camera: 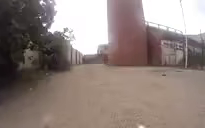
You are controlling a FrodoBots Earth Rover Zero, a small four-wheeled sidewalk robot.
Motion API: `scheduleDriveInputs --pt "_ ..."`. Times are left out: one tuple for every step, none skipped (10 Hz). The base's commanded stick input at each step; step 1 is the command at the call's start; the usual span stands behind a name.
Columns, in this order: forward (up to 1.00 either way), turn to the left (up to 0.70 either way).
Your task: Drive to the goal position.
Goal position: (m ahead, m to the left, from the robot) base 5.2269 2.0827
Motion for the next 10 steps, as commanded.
scheduleDriveInputs --pt "1.00 0.00" --pt "1.00 0.00" --pt "1.00 0.00" --pt "1.00 0.00" --pt "1.00 0.00" --pt "1.00 0.00" --pt "1.00 0.00" --pt "1.00 0.00" --pt "1.00 0.00" --pt "1.00 0.00"
